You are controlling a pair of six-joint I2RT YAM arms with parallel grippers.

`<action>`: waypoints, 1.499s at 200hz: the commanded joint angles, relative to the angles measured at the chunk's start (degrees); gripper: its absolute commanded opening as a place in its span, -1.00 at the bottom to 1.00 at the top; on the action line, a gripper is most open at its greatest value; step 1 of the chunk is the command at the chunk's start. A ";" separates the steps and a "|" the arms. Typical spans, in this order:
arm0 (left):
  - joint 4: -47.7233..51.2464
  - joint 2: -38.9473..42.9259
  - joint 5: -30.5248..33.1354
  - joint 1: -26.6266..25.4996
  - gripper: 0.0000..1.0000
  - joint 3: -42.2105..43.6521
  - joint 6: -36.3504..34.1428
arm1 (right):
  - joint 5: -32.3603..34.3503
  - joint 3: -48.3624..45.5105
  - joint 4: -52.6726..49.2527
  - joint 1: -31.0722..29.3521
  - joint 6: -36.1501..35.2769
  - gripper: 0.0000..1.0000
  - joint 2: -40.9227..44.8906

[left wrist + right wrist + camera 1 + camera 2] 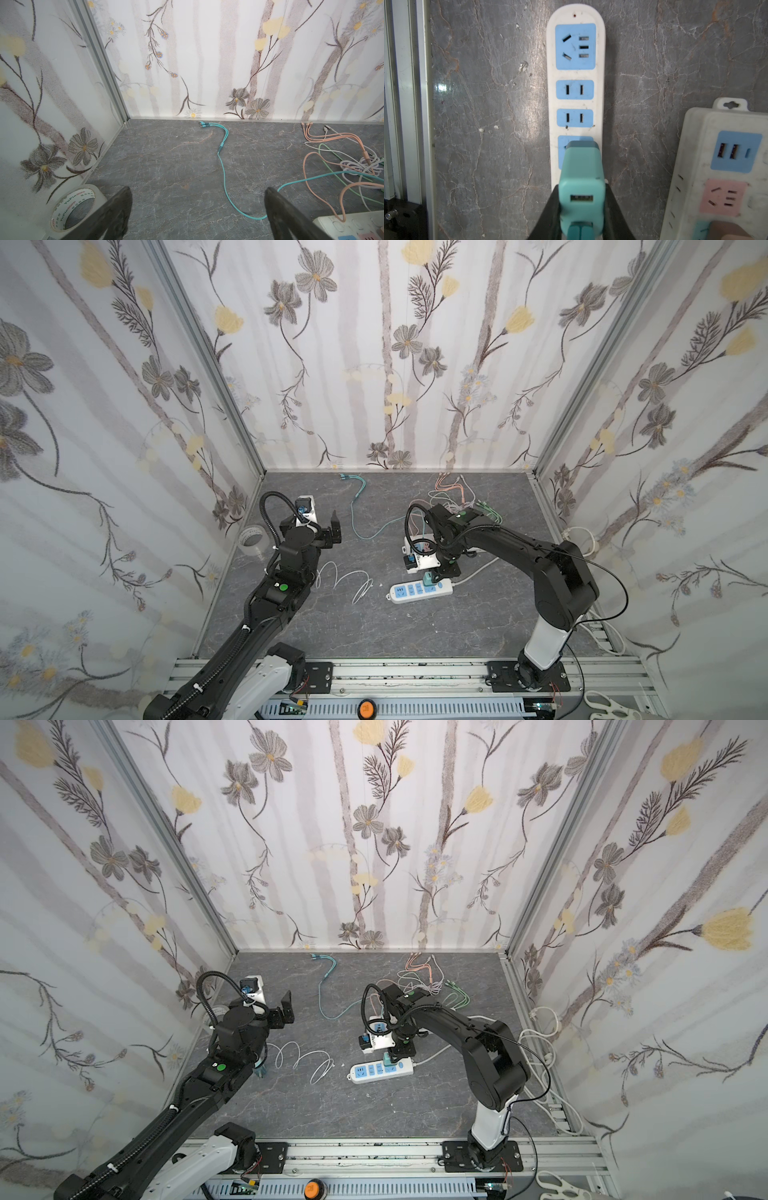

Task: Insert the plug
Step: 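Carry the teal charger with the right gripper over the blue-socket strip, then push the teal charger into the blue-socket strip and open the right gripper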

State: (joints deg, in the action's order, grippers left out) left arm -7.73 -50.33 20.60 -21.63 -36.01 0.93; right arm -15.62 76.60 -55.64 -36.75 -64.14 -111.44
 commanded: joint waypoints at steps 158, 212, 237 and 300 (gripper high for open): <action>4.41 -4.17 -3.62 4.43 1.00 -3.01 6.68 | 19.90 -2.97 7.35 -5.84 20.34 -1.00 -2.11; 6.27 -3.73 -3.38 4.84 1.00 -3.28 6.97 | 19.15 -1.28 6.34 -5.06 12.90 -0.95 -1.39; 7.15 -3.30 -3.02 4.90 1.00 -3.28 7.37 | 19.79 -0.15 4.40 -5.99 11.91 -0.79 -2.93; 9.90 -3.00 -2.05 5.20 1.00 -3.62 7.41 | 16.77 -1.28 6.10 -6.40 7.94 -0.69 -2.41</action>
State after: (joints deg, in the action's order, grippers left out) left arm 1.06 -53.17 17.56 -16.56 -38.76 7.57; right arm -0.82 76.16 -52.51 -43.07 -51.90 -112.66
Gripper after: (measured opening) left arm 0.997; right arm 0.258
